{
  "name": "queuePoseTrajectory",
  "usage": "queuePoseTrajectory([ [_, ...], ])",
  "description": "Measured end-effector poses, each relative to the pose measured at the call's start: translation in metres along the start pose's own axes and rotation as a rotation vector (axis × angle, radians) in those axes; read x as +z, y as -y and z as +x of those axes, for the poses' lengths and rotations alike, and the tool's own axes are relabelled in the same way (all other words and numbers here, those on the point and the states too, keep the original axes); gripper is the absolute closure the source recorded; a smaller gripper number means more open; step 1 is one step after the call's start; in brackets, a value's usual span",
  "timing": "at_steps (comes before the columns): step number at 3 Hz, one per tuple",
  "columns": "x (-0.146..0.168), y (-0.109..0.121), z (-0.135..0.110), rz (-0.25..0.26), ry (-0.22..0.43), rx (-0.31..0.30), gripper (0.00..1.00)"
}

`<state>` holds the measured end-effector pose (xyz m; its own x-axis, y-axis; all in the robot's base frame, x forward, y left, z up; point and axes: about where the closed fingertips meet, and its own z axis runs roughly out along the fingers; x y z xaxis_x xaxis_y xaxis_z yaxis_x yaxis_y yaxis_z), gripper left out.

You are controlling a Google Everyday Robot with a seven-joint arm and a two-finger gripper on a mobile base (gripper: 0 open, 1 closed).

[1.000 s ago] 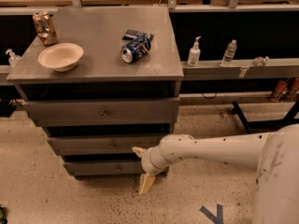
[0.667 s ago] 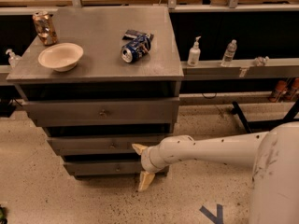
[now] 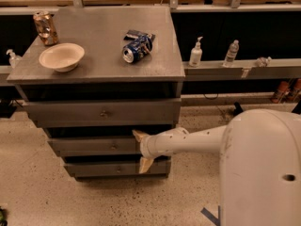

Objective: Open middle drawer

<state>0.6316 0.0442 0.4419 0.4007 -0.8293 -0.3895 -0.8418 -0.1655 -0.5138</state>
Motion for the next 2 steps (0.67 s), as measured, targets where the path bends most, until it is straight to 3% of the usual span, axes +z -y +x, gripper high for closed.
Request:
queuePoseTrajectory([
  [1,0.022,0.019,0.014,0.011,-0.022,-0.014,0.00],
  [2,0.039,0.027,0.021,-0.004,-0.042,-0.023,0.15],
])
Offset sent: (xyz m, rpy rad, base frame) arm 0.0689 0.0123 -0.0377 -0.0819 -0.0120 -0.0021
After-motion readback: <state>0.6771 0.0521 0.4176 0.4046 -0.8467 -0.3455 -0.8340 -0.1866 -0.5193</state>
